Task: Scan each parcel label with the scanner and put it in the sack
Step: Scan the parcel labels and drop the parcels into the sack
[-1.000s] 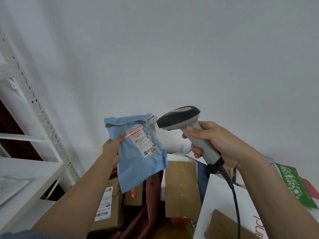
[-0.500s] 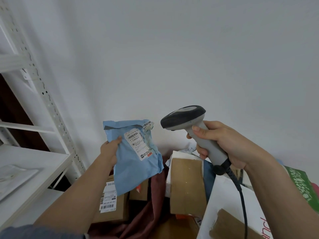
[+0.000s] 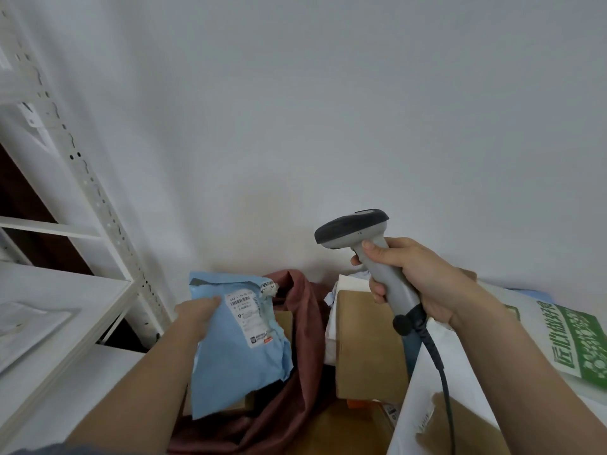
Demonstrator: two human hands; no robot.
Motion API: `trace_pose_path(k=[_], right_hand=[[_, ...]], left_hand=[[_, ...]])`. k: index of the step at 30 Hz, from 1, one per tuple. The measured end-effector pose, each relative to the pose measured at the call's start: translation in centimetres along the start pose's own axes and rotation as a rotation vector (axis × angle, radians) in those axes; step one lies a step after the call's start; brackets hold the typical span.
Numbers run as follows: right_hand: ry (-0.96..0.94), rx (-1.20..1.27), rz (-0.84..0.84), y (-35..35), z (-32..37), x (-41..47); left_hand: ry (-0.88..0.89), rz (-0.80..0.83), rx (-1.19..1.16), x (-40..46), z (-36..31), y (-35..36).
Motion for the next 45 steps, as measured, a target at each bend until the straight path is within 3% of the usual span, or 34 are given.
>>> trace_pose_path(k=[3,6,9,16,21,25,30,33,35,37,40,42,45], right_hand=[[0.044,-0.007,-0.029,-0.2,-1.0,0.7],[0.072,-0.036,-0.075,-0.7,-2.0,1.3],[0.084,-0.051,-0.130,-1.4,-2.9,1.6],[0.101,-0.039,-0.219,-3.8,-4.1,1.3],[0.076,-0.045,-0.229,-4.6,-3.3,1.2],[0.060,-0.043,-0.226,-5.0,-2.7,1.3],[0.050,-0.016,-0.217,-5.6,-2.4,1.1],[0.054,-0.003,-0.221,-6.1,-2.4,1.1],[0.063,0.004,-0.225,-6.7,-2.7,1.0],[0.072,-0.001,-0.222,-7.6,-3.1,0.8],[0.086,0.013,-0.230,-9.0,-3.6,0.2],[0.092,0.053,-0.262,-10.4,-4.1,-0.2],[0.096,0.061,-0.282,-12.4,-4.8,-1.0]], left_hand=[[0.184,-0.091,0.359,-0.5,0.3,0.5],[0.296,0.155,0.520,-1.2,1.6,3.8],[0.409,0.207,0.660,-1.6,2.6,6.0],[0.391,0.373,0.632,-1.1,3.3,8.9],[0.408,0.229,0.627,-1.5,1.4,8.0],[0.443,0.204,0.671,-2.6,0.5,7.4],[0.483,0.008,0.853,-4.3,-1.2,6.9],[0.649,0.002,0.665,-6.9,-2.9,9.3],[0.761,0.128,0.570,-9.7,-3.3,12.2],[0.725,0.334,0.585,-12.1,-2.0,15.8],[0.523,0.613,0.618,-14.3,2.0,20.4],[0.413,0.656,0.650,-14.8,4.5,22.1],[0.350,0.539,0.728,-14.2,7.0,23.2]])
Point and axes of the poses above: each hand's wrist, its own x-axis towards the middle knuckle, its own y-axis out of the palm, z = x × y, the point moved 6 cm from there along x, towards the middle knuckle, and after that the axes turned 7 degrees about -z, right-handed, at the moved point
